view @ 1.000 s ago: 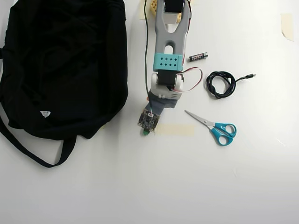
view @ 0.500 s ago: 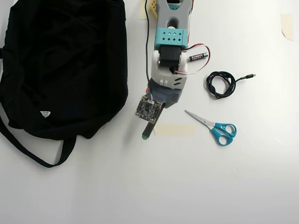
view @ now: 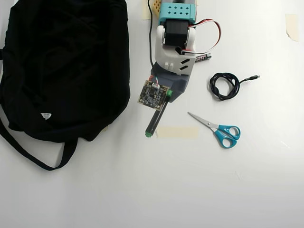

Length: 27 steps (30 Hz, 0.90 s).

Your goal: Put the green marker into the black bag

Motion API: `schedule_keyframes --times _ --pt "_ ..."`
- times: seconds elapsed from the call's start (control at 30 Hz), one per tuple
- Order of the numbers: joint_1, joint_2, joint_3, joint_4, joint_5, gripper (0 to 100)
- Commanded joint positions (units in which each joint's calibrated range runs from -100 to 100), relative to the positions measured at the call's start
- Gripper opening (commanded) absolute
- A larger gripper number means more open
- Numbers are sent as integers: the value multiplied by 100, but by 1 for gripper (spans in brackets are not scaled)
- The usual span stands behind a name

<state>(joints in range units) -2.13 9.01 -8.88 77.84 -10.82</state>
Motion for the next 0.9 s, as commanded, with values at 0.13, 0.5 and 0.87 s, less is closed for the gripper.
schedule_keyframes --times 0.13,0.5,0.87 --pt "-94 -370 -109 28 311 2" --pt "-41 -370 -100 200 500 2" --pt "221 -378 -136 209 484 2"
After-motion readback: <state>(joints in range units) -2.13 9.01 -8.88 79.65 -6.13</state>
